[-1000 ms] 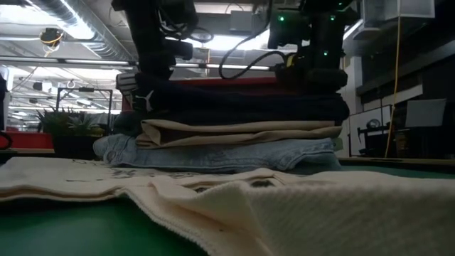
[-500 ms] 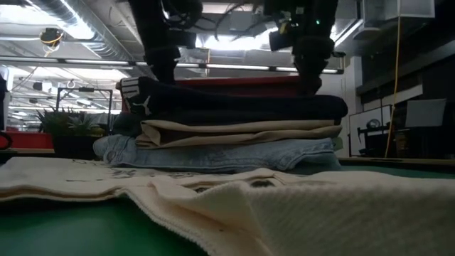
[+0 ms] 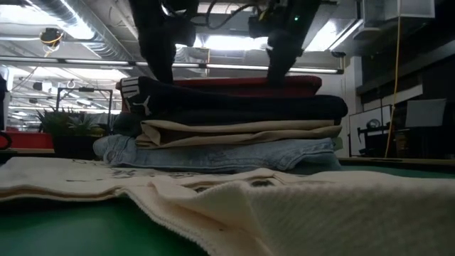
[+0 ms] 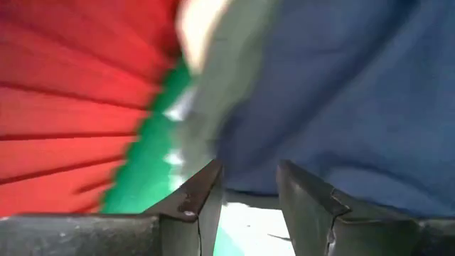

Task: Fold Laundry from Bin
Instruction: Stack the dark blue boxers on top of the green shirt

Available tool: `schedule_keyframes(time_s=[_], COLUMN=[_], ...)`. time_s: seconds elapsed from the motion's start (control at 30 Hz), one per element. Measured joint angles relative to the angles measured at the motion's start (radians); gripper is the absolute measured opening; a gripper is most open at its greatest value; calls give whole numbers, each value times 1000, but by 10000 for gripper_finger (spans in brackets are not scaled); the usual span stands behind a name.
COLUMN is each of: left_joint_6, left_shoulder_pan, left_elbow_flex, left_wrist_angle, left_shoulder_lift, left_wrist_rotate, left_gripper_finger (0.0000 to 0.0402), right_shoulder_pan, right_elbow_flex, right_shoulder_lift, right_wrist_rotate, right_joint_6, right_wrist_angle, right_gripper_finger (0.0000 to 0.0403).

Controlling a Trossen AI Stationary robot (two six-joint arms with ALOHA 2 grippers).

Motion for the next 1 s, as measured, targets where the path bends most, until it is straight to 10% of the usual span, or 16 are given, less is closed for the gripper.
schedule_keyframes(time_s=[0.27,1.0], left_joint_6=[-89,-232], left_shoulder_pan=[-66,-320], left_elbow_flex=[0,-165], left_wrist_angle=[0,85], left_shoulder_lift=[0,1], left_wrist_rotate=[186,138], left_gripper_finger=[128,128], right_shoulder_pan=[-38,-77], right_elbow_flex=[0,0], right_shoulder_lift=[71,99], right_wrist_rotate=[9,63], right_joint_6=[-12,-4], right_wrist_angle=[39,-109], right_gripper_finger=[166,166])
